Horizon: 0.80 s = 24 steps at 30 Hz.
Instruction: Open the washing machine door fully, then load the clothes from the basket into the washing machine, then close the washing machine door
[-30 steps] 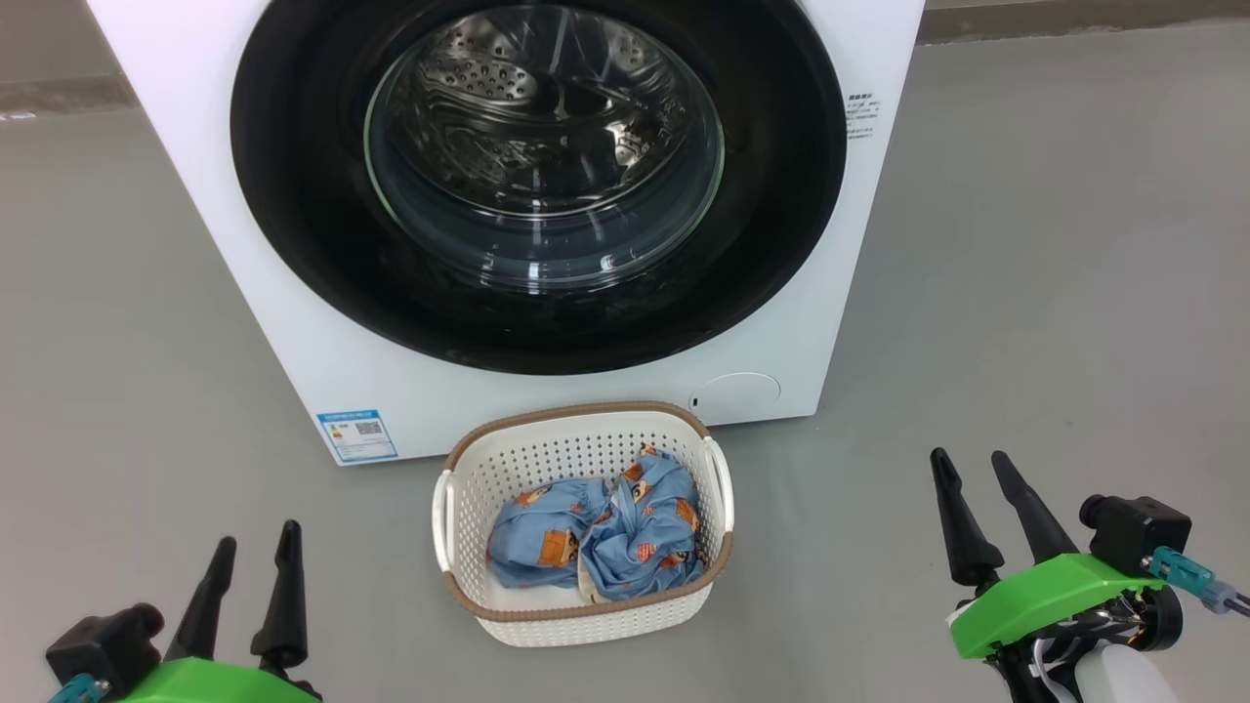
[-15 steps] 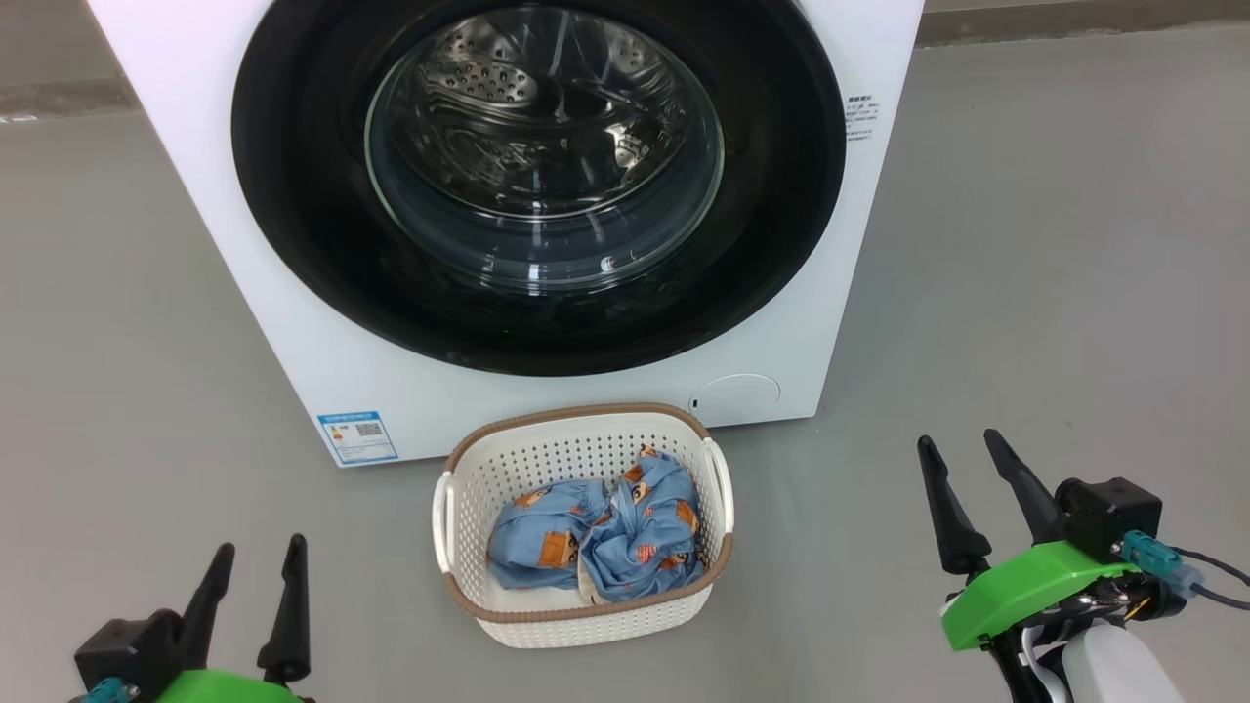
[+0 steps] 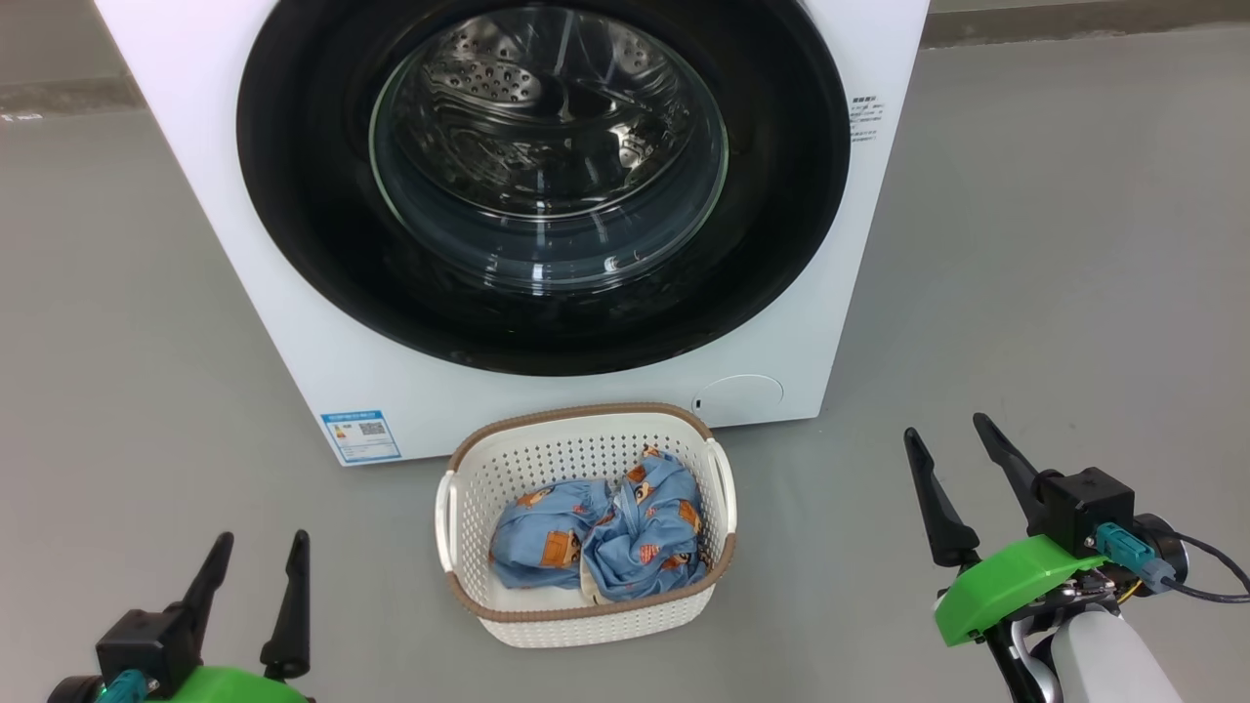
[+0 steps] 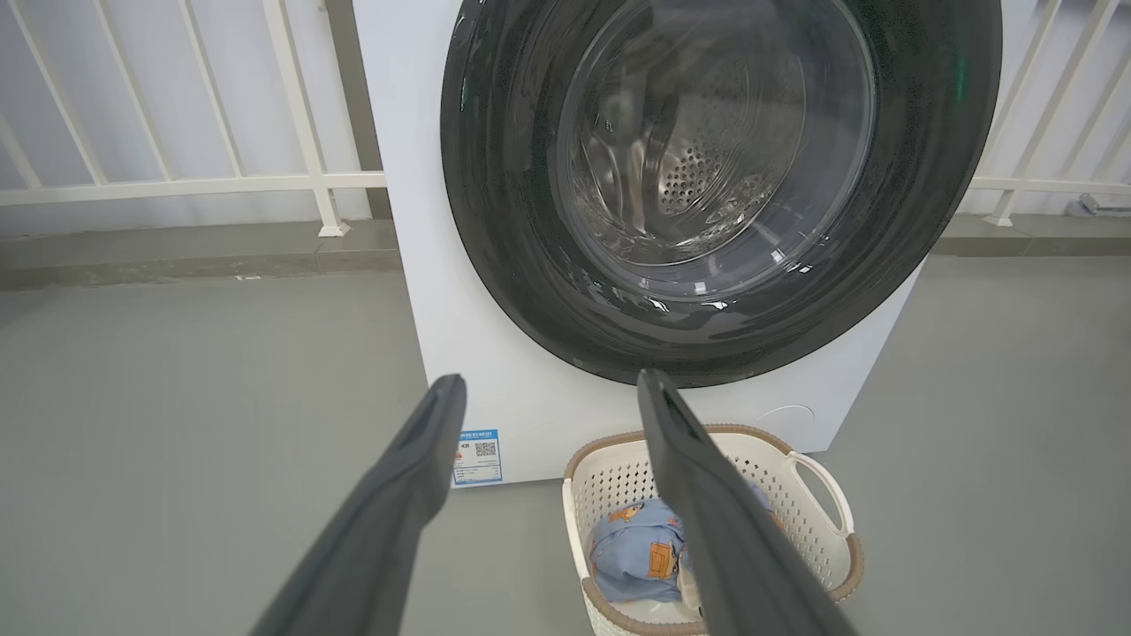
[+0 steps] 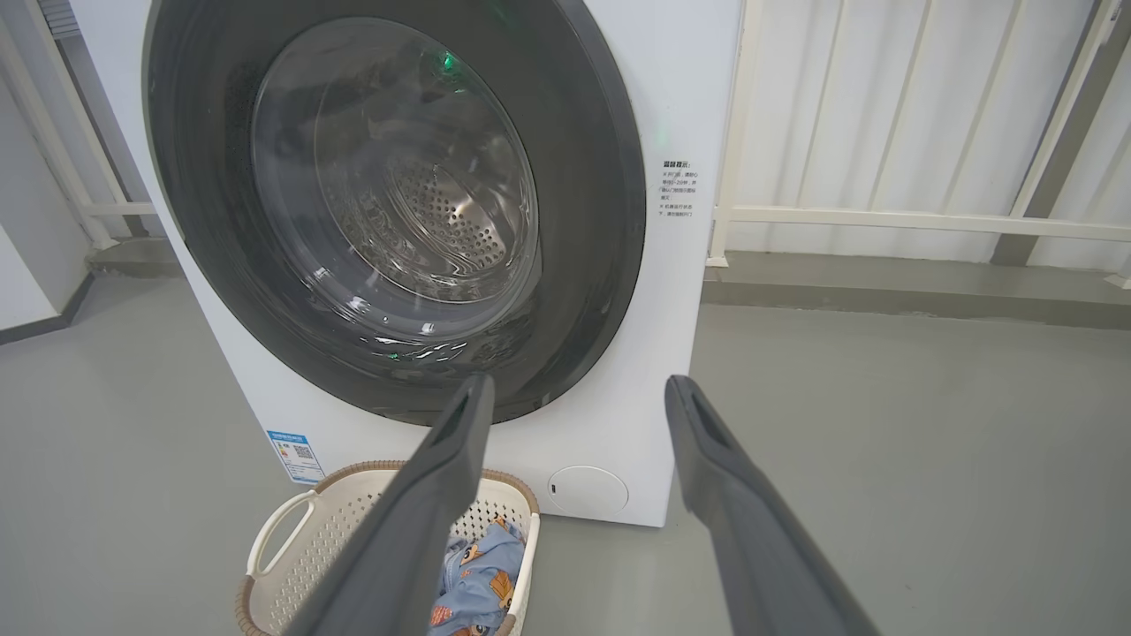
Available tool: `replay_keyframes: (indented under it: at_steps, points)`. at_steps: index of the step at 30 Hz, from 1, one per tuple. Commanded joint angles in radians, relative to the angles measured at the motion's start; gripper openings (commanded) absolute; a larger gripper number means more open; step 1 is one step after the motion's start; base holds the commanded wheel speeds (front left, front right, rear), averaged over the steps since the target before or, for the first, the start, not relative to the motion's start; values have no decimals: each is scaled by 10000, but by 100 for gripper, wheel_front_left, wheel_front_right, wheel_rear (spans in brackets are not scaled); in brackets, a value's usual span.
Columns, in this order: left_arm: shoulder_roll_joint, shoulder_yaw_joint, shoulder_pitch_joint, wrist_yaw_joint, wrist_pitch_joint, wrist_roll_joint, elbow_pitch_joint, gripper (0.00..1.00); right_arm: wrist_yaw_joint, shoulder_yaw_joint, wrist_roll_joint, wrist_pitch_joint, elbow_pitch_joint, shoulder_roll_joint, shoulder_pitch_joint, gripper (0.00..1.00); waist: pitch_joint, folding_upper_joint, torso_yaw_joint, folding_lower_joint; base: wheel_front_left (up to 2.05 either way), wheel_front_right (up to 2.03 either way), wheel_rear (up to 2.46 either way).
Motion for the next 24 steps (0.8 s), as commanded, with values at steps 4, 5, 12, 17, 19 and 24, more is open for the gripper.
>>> replay_keyframes:
  at_steps: [4,5,12,17,19,24]
  points:
    - [279,420,-496,-31,-120,108,-151,100,16,226,-76,-120,-193,-6,-456,100,-8,0,-2,-1,0,0,0]
    - [279,434,-496,-31,-120,105,-143,100,16,215,-75,-120,-200,0,-455,100,-8,0,-4,-1,0,0,0]
    - [239,615,-512,-31,-120,104,-32,100,16,-53,-81,-120,-169,71,-423,100,-20,0,-24,-1,0,0,0]
    - [137,825,-522,-5,-120,234,87,100,16,-284,-223,-120,-62,155,-420,100,-34,0,-24,-1,0,0,0]
    - [95,906,-515,13,-120,311,127,100,16,-353,-287,-120,-26,188,-419,100,-35,0,-22,-1,0,0,0]
    - [35,1105,-550,64,-120,411,271,100,16,-536,-408,-120,63,251,-446,100,-23,0,-11,-1,0,0,0]
